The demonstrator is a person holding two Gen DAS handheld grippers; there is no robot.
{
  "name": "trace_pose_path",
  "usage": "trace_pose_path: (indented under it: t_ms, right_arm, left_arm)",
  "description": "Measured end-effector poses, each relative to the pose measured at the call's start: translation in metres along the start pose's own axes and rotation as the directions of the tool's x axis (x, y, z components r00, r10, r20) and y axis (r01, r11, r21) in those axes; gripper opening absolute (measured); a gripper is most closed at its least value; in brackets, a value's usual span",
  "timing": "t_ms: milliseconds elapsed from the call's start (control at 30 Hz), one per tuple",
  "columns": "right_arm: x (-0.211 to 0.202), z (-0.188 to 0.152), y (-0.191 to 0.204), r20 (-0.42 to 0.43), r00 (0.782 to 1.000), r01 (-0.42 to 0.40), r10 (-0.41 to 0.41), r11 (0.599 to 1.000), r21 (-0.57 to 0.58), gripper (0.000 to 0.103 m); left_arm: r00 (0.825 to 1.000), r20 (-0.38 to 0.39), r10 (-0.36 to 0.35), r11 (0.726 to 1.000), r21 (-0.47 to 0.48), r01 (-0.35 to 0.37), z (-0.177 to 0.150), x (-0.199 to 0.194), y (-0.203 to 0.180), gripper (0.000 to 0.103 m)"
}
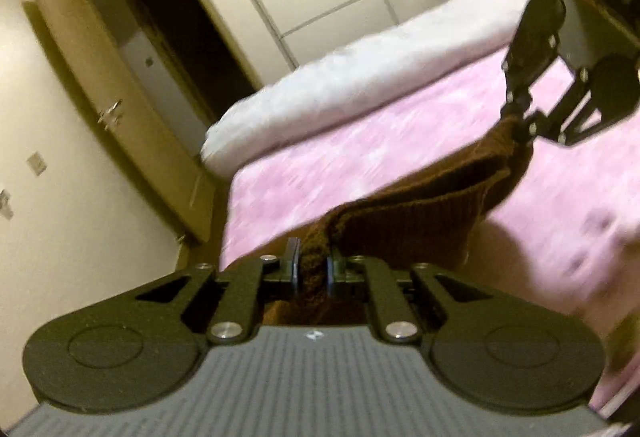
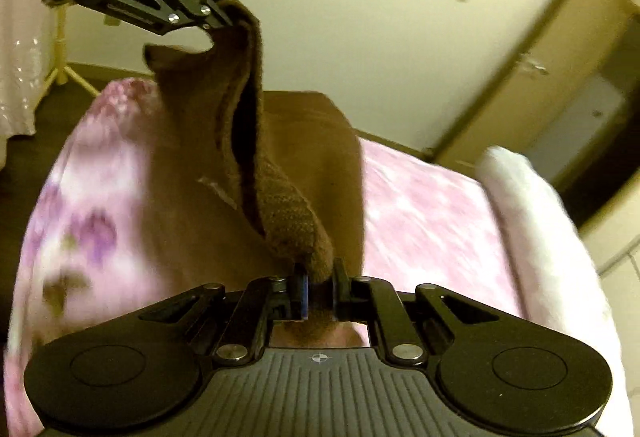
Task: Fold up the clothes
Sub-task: 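Grasp the brown vest hem with the left gripper while the right gripper grasps another edge, then lift the brown vest with both grippers and shake it open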
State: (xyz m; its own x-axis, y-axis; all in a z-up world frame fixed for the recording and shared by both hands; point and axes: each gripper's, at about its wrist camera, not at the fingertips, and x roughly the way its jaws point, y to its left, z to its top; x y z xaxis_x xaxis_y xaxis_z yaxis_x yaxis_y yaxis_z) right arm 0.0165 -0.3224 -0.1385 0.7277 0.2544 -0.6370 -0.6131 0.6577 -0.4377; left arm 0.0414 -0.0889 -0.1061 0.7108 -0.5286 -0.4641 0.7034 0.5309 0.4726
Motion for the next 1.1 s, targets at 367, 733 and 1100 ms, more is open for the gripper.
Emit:
trace_pose_path:
  t_ms: [367, 733, 1100]
  right_arm:
    - [-0.235, -0.245, -0.018, -0.048, 0.995, 0.095, -0.090, 0.991, 0.097, 0.008]
    - [-0.345, -0.382, 0.032, -0.172, 0.937, 0.337, -0.303, 0.914, 0.227, 0.008]
    - [-0.352, -0.367, 0.084, -0.005, 0.887, 0.451, -0.461, 0.865, 0.220, 0.008]
  left_arm:
    - [0.988, 0.058, -0.142, 0.989, 0.033, 0.141, 0.139, -0.035, -0.287, 0.009]
    - [0.911, 0.240, -0.336, 0.941, 0.129, 0.313, 0.138, 0.002, -0.416, 0.009]
    - [0.907, 0.399, -0.133, 0.976, 0.211, 0.050, 0.119, -0.057, -0.428, 0.009]
